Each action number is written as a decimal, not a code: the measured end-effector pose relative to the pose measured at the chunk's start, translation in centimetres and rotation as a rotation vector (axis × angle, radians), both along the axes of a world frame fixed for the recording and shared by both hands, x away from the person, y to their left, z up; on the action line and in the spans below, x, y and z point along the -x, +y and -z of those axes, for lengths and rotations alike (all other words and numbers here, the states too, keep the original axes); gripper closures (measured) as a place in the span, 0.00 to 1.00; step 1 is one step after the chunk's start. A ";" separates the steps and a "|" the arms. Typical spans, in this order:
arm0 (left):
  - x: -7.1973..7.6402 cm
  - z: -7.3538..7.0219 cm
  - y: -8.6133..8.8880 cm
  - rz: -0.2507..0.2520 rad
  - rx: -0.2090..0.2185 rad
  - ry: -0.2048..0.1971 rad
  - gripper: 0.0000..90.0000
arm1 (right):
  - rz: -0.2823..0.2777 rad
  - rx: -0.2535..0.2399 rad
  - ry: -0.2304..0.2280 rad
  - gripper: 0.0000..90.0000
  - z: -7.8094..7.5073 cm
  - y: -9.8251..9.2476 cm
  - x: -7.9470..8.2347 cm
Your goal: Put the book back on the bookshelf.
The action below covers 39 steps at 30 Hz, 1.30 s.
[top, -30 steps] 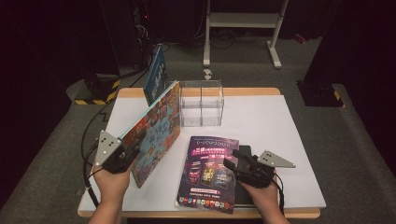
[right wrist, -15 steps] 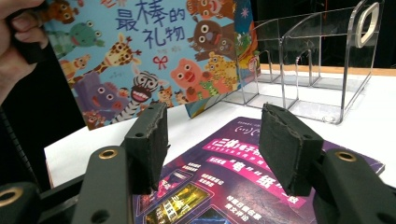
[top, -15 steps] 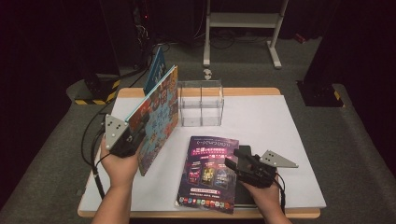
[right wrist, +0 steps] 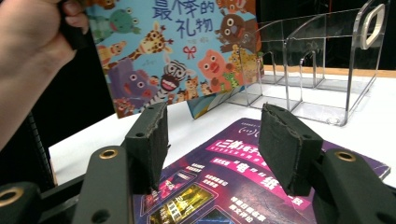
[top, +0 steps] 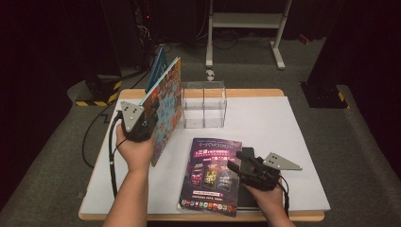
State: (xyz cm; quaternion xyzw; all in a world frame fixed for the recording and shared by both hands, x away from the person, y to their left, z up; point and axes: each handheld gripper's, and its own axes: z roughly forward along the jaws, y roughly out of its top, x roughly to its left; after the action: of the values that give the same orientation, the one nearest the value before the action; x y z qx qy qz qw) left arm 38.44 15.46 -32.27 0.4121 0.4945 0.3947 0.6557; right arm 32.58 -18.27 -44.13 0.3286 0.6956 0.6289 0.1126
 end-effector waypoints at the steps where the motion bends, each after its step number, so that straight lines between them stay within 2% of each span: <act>1: -0.3 0.1 -0.1 -0.004 0.003 0.000 0.90 | -0.002 -0.001 0.001 0.47 0.0 0.0 0.0; 16: -3.9 1.0 -2.2 -0.056 -0.046 0.000 0.90 | -0.019 -0.014 0.002 0.47 -0.1 0.1 0.2; 25: -5.5 2.1 -2.7 -0.086 -0.048 -0.014 0.90 | -0.030 -0.010 0.008 0.47 0.0 0.3 0.3; 32: -5.6 2.8 -2.6 -0.093 -0.035 -0.022 0.90 | -0.033 -0.007 0.017 0.47 0.3 0.4 0.2; 35: -5.3 3.0 -2.5 -0.085 -0.041 -0.025 0.90 | -0.033 -0.005 0.016 0.47 0.3 0.5 0.2; 39: -4.7 3.4 -2.2 -0.079 -0.027 -0.016 0.90 | -0.034 -0.006 0.014 0.47 0.3 0.5 0.3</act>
State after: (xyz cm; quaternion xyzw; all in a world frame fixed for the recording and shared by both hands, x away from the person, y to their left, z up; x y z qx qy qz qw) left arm 43.16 13.21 -35.69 0.3981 0.4997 0.4303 0.6377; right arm 32.32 -17.75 -44.42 0.3212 0.7001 0.6305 0.0962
